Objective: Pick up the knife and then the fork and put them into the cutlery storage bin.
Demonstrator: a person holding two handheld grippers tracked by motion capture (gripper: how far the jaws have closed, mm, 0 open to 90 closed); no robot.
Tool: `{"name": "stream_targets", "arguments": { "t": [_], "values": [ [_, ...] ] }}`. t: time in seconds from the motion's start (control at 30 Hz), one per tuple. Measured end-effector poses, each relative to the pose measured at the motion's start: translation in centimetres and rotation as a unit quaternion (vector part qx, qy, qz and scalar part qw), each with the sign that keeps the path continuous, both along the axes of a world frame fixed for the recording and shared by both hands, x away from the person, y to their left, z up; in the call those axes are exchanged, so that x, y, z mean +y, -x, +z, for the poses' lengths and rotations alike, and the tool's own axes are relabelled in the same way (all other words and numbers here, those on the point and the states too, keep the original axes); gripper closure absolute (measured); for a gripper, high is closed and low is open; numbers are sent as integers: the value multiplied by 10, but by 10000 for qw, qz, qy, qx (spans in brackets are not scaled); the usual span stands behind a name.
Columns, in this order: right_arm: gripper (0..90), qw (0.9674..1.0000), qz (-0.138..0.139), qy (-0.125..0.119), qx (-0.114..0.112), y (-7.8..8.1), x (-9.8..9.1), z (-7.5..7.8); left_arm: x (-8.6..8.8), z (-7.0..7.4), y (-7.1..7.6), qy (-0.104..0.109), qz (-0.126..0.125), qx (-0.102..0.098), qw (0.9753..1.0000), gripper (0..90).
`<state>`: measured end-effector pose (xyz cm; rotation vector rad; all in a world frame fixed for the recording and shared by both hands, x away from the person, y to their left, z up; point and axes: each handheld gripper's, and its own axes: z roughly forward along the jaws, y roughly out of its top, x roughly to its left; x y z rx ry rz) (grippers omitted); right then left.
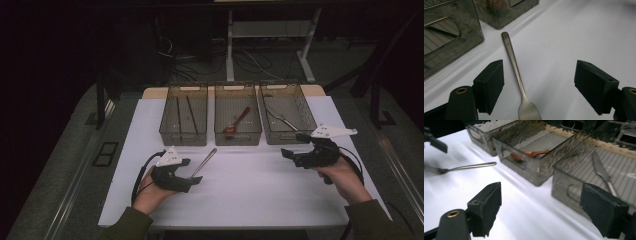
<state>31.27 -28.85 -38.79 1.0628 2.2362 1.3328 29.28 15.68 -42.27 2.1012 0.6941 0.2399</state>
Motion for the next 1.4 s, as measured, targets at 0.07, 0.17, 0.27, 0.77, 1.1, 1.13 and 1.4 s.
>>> {"name": "stream_targets", "arguments": {
  "t": [0.07, 0.17, 0.27, 0.77, 1.1, 1.13, 1.4],
  "values": [
    [170, 10000, -15, -34, -5, 6, 2, -6, 0, 0, -1, -41, 40, -29, 10000, 248],
    [170, 10000, 24, -23, 6, 15, 2, -15, 1, 1, -5, -42, 103, -47, 9999, 277],
    [141, 9999, 72, -58, 47, 22, 2, -22, 1, 0, -9, -87, 174, -46, 9998, 308],
    [140, 9999, 20, 68, 78, 47, -5, -47, -17, -3, -42, -613, 238, 62, 9978, 628],
    [140, 9998, 45, 138, 116, 47, -5, -49, -39, -14, -73, -984, 341, 411, 9937, 885],
    [140, 9998, 53, 134, 117, 47, -5, -50, -41, -16, -76, -995, 374, 413, 9935, 885],
    [140, 9997, 99, 170, 114, 47, -5, -50, -47, -20, -81, -1109, 252, 435, 9926, 886]
  ]
}}
